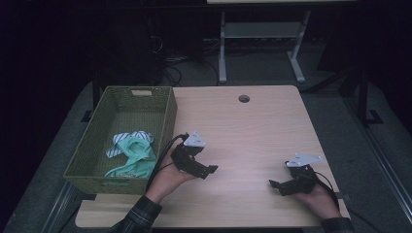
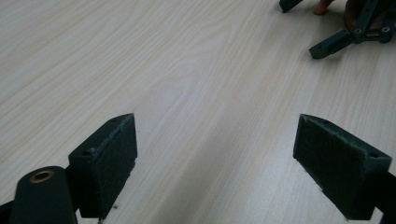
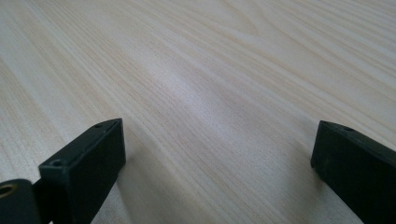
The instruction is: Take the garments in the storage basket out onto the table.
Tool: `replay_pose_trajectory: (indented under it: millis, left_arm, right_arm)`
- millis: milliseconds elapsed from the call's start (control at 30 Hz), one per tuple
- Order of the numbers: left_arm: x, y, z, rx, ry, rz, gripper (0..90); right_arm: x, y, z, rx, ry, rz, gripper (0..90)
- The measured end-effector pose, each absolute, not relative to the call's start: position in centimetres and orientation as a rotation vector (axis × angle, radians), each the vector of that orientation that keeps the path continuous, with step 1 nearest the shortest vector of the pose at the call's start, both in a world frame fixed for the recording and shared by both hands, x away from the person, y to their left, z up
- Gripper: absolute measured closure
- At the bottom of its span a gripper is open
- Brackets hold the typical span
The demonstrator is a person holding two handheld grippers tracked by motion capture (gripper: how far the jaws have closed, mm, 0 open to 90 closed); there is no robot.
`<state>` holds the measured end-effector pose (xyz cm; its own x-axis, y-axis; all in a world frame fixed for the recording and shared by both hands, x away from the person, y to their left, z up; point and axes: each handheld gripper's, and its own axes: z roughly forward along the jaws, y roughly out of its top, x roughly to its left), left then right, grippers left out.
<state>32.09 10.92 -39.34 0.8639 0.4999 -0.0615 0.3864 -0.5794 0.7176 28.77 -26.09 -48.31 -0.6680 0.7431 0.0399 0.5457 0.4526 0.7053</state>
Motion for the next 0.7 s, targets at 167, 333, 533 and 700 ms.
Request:
replay_pose_trajectory:
  millis: [167, 333, 533, 700]
  left_arm:
    - [32.2, 11.0, -38.8, 2.249, 0.634, 0.196, 13.2]
    - [32.4, 11.1, -38.1, 2.262, 0.606, 0.190, 13.5]
    - [32.7, 11.7, -37.5, 2.243, 0.589, 0.189, 13.5]
    - [32.8, 11.9, -37.2, 2.230, 0.587, 0.191, 13.5]
  right_arm:
    - [28.8, -26.1, -48.3, 1.106, 2.431, 1.030, 2.8]
    - [28.8, -26.1, -48.3, 1.107, 2.430, 1.030, 2.8]
    - [28.7, -26.1, -48.3, 1.114, 2.423, 1.024, 2.8]
    - [28.7, -26.1, -48.3, 1.114, 2.424, 1.023, 2.8]
